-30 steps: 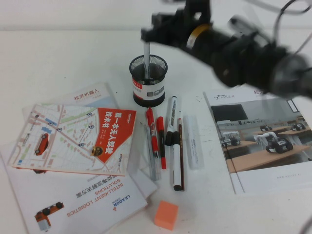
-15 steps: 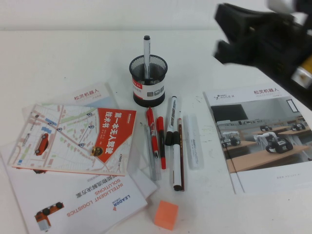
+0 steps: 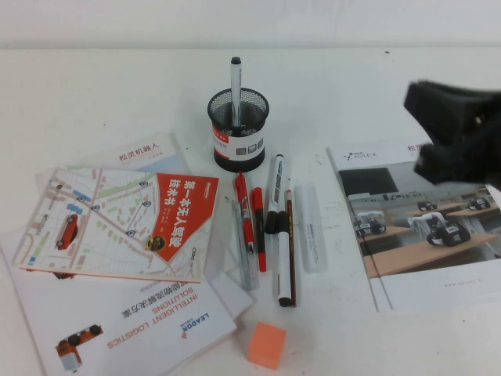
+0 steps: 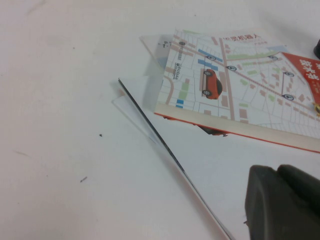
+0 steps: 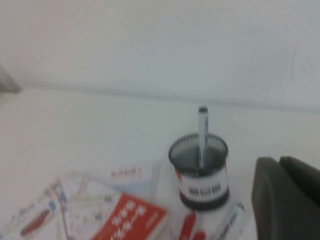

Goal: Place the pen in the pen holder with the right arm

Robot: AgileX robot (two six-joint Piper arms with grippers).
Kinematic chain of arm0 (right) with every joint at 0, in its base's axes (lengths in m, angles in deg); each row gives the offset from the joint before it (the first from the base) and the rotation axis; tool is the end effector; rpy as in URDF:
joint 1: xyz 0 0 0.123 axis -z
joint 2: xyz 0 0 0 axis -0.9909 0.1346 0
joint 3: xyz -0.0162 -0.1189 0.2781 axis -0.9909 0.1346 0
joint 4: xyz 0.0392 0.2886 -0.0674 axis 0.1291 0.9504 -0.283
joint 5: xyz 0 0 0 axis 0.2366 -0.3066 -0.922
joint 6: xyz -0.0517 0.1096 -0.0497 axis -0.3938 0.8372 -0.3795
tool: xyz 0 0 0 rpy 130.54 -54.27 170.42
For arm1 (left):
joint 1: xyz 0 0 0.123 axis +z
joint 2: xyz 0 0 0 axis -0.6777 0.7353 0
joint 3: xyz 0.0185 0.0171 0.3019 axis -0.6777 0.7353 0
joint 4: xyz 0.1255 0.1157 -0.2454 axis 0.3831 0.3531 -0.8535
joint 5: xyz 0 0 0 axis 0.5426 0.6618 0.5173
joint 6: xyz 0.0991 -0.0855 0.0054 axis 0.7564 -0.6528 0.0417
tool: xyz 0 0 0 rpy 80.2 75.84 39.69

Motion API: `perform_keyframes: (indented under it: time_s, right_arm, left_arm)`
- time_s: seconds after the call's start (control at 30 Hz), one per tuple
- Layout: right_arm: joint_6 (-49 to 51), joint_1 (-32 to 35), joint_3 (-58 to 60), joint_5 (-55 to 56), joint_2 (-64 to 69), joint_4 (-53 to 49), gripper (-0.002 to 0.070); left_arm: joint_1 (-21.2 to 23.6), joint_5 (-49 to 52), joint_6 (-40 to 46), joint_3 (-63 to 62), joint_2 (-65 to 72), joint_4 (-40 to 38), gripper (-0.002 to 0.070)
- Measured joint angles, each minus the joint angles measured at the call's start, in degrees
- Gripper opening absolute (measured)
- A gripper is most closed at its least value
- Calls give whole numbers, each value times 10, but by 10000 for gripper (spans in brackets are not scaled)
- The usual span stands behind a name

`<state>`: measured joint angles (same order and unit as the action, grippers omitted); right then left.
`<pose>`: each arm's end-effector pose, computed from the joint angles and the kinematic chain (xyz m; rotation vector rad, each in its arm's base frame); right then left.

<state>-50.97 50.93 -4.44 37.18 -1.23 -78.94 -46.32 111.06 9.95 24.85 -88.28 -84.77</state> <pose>0.2565 0.1575 0.3483 -0.3159 1.6610 0.5550 0.1193 -0.0090 0.1605 -0.0761 1.8791 -0.1589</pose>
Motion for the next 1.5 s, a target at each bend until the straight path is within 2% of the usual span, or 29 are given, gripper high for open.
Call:
perform_keyframes:
  time_s: [0.23,0.37,0.57,0.8,1.1,1.23,1.5]
  right_arm:
    - [-4,26,5,-173,-21,-11,-19]
    - [-23,41,15,-223,-43,-29,-19]
    - [-28,77,87,-210,-144,-34,-19]
    - [-28,100,248,-166,-302,-13,-19]
    - [-28,231,397,-128,-498,-8,-19]
    - [-28,264,413,-116,-527,-2,-19]
    - [-28,269,430,-148,-532,8,-19]
  left_arm:
    - [0,0,0,0,0,0,-3]
    - [0,0,0,0,0,0,-3]
    - [0,0,0,0,0,0,-3]
    - [0,0,0,0,0,0,-3]
    - [0,0,0,0,0,0,-3]
    - [0,0,0,0,0,0,-3]
    - [0,0,0,0,0,0,-3]
